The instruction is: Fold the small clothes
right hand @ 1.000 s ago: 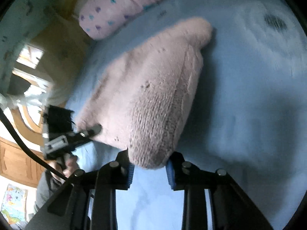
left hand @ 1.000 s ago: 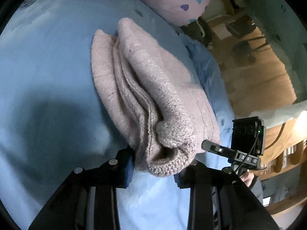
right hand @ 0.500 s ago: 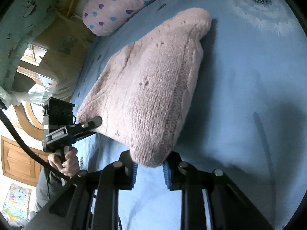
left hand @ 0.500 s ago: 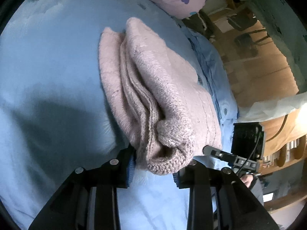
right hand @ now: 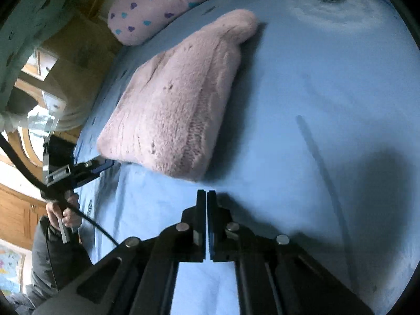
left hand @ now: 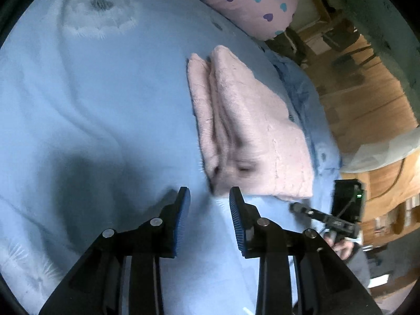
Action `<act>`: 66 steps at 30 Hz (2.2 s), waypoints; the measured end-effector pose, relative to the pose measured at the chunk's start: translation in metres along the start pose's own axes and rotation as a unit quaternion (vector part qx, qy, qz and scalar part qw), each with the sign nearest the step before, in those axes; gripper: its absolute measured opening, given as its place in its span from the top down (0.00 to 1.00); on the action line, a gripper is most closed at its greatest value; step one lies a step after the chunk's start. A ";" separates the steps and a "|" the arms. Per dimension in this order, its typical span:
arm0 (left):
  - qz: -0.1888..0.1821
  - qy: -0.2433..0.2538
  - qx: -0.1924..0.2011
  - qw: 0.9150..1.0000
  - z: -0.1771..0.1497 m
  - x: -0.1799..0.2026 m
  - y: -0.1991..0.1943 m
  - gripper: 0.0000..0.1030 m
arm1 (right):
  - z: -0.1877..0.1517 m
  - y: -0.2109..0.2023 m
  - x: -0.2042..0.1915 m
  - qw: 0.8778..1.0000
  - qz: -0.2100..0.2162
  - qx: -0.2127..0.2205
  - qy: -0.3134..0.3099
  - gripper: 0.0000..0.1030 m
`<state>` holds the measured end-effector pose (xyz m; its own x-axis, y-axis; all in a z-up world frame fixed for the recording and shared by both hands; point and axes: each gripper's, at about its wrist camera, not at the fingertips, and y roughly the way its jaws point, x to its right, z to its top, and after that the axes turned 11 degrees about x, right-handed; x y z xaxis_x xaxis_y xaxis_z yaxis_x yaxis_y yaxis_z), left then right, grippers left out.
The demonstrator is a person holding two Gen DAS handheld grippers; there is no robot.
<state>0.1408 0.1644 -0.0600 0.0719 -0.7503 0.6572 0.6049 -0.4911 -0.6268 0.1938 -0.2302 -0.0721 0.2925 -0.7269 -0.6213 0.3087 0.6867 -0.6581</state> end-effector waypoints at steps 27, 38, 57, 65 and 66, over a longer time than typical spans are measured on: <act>0.087 0.305 0.307 0.897 -0.036 0.134 -0.033 0.25 | -0.004 -0.076 -0.104 0.928 -0.087 0.277 -0.234 0.27; 0.118 0.282 0.239 0.922 -0.056 0.106 0.029 0.04 | -0.048 -0.033 -0.102 0.910 -0.092 0.278 -0.292 0.00; 0.109 0.266 0.233 0.929 -0.058 0.095 0.023 0.04 | -0.039 -0.027 -0.091 0.921 -0.086 0.253 -0.282 0.00; 0.114 0.268 0.232 0.928 -0.058 0.095 0.024 0.04 | -0.039 -0.025 -0.090 0.924 -0.086 0.246 -0.281 0.00; 0.114 0.268 0.232 0.928 -0.059 0.095 0.025 0.04 | -0.039 -0.025 -0.090 0.924 -0.086 0.246 -0.281 0.00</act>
<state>0.1161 0.0550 -0.0373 -0.0894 -0.9847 0.1494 0.9078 -0.1423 -0.3946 0.1247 -0.1817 -0.0161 0.5821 -0.8048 -0.1161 0.7274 0.5792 -0.3681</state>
